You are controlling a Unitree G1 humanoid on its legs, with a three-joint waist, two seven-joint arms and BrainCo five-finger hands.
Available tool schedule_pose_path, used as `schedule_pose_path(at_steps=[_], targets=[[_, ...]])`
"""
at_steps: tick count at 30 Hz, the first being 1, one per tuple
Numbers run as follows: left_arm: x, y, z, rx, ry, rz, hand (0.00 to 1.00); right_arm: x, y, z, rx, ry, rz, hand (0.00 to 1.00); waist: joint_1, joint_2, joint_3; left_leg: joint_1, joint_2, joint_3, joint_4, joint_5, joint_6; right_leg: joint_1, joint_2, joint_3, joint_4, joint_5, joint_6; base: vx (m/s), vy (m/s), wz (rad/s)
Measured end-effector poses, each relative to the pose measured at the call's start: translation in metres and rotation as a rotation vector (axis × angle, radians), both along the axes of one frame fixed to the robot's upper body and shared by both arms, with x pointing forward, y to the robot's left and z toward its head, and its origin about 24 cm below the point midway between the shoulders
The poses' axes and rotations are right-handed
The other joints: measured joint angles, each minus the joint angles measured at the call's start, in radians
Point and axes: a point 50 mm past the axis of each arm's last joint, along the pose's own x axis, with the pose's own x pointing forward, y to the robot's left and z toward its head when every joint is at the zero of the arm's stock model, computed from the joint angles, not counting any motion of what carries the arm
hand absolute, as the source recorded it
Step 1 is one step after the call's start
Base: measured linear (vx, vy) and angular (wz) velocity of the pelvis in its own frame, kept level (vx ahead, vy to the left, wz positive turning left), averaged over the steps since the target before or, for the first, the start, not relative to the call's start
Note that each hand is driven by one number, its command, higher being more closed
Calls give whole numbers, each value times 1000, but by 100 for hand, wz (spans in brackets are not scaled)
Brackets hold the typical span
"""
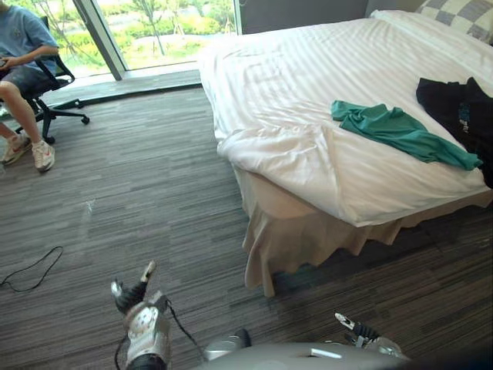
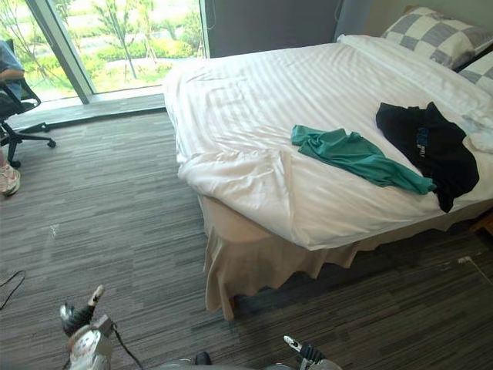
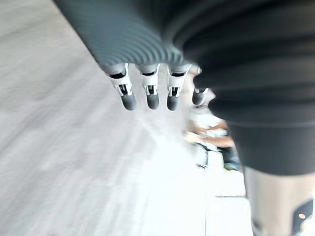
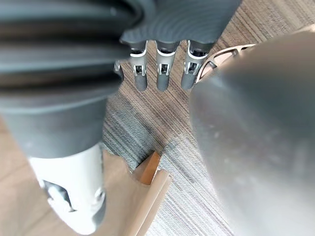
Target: Tidy the bed and pick cloth on bed and put in laundry
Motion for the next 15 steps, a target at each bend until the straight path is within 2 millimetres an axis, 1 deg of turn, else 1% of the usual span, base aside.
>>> schedule_pose_path(at_steps=[1, 2, 3, 5, 7, 9, 10, 12, 14, 15], targets=[[4, 1, 5, 16, -16, -8, 0, 1, 0, 0, 0, -2, -1, 0, 0, 2, 0, 0, -2, 0, 0, 0, 0, 1, 0, 0, -2, 0, 0, 65, 10, -2], [16, 2, 17, 63, -45, -34, 0, 3, -1, 1, 2, -10, -12, 0, -2, 5, 0, 0, -3, 1, 0, 0, 0, 2, 1, -1, -5, 1, 0, 51, 5, 1], [24, 2, 24, 93, -54, -58, 0, 3, -2, 1, 1, -12, -21, 0, -3, 6, 0, 0, -3, 1, 2, 0, 0, 3, 1, -1, -5, 1, 0, 71, -4, 4], [44, -1, 46, 190, -92, -138, 0, 2, -5, 2, -5, -8, -62, 0, -9, 6, 1, 6, -3, 1, 6, 0, -1, 12, 2, -1, -6, 1, -1, 73, -9, 4], [56, -4, 60, 237, -119, -177, 0, 0, -8, 2, -15, -1, -76, 0, -13, 7, 1, 17, -2, 3, 6, 0, -1, 22, 3, 0, -6, 3, -4, 48, -12, -2], [62, -4, 71, 289, -134, -205, 0, 0, -10, 2, -19, -1, -91, 0, -22, 7, 1, 26, 0, 5, 6, -1, -3, 30, 4, 0, -6, 3, -5, 24, -12, -6], [66, -4, 80, 348, -139, -245, 0, 0, -11, 2, -19, -3, -109, 0, -26, 10, 4, 33, 4, 21, 6, -4, -7, 30, 6, 3, -2, 3, -5, 1, -6, -11], [69, -5, 86, 388, -147, -276, 0, -1, -13, 2, -19, -2, -122, 0, -26, 11, 5, 34, 5, 26, 5, -5, -8, 25, 6, 15, 0, 3, -6, -18, 4, -17], [75, -14, 93, 482, -138, -363, 0, -2, -14, 2, -22, -1, -129, 0, -26, 18, 9, 23, 10, 29, 6, -7, -7, -2, 7, 27, 19, -3, -15, -37, 9, -15], [78, -21, 94, 526, -127, -409, 0, -2, -14, 2, -22, -2, -134, 0, -28, 26, 15, 12, 12, 31, 6, -5, -6, -23, 6, 35, 36, -7, -22, -46, 16, -15]])
